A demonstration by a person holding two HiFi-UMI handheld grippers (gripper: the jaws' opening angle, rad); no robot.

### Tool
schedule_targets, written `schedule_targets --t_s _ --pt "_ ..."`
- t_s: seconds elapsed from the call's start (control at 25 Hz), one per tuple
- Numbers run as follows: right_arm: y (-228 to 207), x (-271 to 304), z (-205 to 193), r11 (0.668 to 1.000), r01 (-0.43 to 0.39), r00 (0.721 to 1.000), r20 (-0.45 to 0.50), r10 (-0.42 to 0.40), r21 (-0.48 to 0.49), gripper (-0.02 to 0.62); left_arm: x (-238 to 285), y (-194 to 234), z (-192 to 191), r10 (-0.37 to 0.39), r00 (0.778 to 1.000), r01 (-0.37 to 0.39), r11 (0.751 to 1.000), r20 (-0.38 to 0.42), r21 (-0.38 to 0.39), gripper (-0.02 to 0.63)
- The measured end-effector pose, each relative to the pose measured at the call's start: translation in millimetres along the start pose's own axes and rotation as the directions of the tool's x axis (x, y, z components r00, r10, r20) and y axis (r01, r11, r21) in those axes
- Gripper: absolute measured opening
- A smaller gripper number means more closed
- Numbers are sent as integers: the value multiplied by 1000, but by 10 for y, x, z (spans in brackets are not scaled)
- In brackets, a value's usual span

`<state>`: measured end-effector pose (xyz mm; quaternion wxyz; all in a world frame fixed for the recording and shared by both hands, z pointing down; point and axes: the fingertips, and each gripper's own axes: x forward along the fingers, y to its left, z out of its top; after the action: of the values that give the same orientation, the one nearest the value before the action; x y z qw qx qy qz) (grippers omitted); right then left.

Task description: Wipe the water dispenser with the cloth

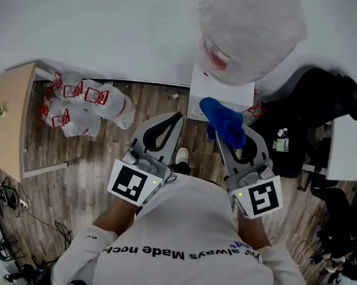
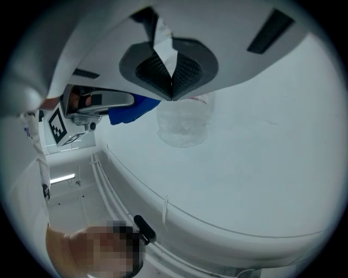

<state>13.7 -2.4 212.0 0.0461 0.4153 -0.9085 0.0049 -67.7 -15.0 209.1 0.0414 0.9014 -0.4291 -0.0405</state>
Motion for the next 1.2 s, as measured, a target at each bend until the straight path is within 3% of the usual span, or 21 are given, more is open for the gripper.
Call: schedule_targets --t_s 0.24,0.48,0.76,0.96,1.2 --pt "-31 277 -60 999 28 1000 -10 -29 -25 83 128 250 -30 -32 999 32 999 6 -8 20" --pt "-159 591 -384 990 49 996 -64 -58 -130 83 212 420 -54 -34 999 34 999 0 -19 18" --pt "-514 1077 -1152 966 89 968 -206 -141 -244 83 302 539 -76 -30 1000 30 999 3 -24 18" --pt "-668 1517 -1856 939 50 940 -302 -159 -339 83 350 592 -86 -27 1000 27 999 -1 -18 20" --pt "-880 1988 -2547 926 38 896 -397 -198 -377 81 389 621 -120 -26 1000 25 999 -17 -25 19"
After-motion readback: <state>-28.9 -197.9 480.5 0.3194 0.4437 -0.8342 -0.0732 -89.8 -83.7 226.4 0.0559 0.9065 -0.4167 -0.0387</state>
